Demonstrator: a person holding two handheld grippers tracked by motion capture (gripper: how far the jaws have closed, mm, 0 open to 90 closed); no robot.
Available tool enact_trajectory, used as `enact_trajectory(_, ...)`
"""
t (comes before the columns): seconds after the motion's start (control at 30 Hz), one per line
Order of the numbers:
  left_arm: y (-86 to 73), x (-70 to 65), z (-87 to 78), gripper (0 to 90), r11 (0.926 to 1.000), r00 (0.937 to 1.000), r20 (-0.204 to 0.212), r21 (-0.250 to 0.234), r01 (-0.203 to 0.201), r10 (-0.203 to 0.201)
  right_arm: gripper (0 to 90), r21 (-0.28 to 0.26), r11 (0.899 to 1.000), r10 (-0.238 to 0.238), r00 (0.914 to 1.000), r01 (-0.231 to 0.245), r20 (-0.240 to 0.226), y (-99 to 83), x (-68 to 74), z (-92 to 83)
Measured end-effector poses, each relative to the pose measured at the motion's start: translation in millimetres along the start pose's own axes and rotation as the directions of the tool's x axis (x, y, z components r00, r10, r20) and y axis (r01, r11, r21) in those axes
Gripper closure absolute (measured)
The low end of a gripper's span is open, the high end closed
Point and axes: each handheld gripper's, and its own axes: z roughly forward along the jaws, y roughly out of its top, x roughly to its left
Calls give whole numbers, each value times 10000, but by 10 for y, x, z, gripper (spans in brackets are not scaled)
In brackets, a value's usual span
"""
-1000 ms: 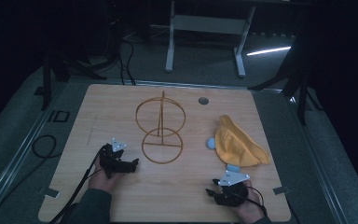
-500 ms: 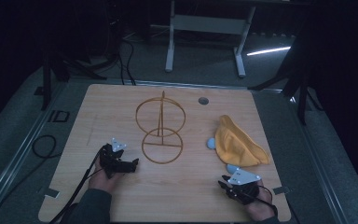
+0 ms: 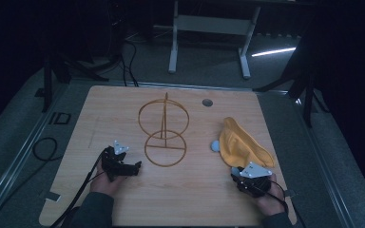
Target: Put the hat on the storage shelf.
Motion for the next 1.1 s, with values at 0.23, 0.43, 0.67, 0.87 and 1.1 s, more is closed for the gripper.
enact_trajectory(0.23, 0, 0, 0, 19, 10000, 10000, 0, -3, 5, -5, 560, 331, 9985, 452, 9988, -445, -213, -11, -100, 114)
enact_trajectory(0.43, 0, 0, 0, 19, 10000, 10000, 1, 1, 0, 0, 549, 672, 9919, 1111, 9926, -1076, -498, -50, -172, 181)
enact_trajectory(0.67, 0, 0, 0, 20, 10000, 10000, -2, 1, 2, -2, 687, 597, 9718, 2330, 9679, -2281, -944, -93, -338, 202)
enact_trajectory(0.87, 0, 0, 0, 19, 10000, 10000, -2, -2, 8, -8, 814, 546, 9698, 2419, 9665, -2378, -854, -92, -363, 181)
enact_trajectory(1.1, 0, 0, 0, 19, 10000, 10000, 0, -2, 3, -3, 837, 356, 9818, 1887, 9796, -1866, -696, -19, -344, 72)
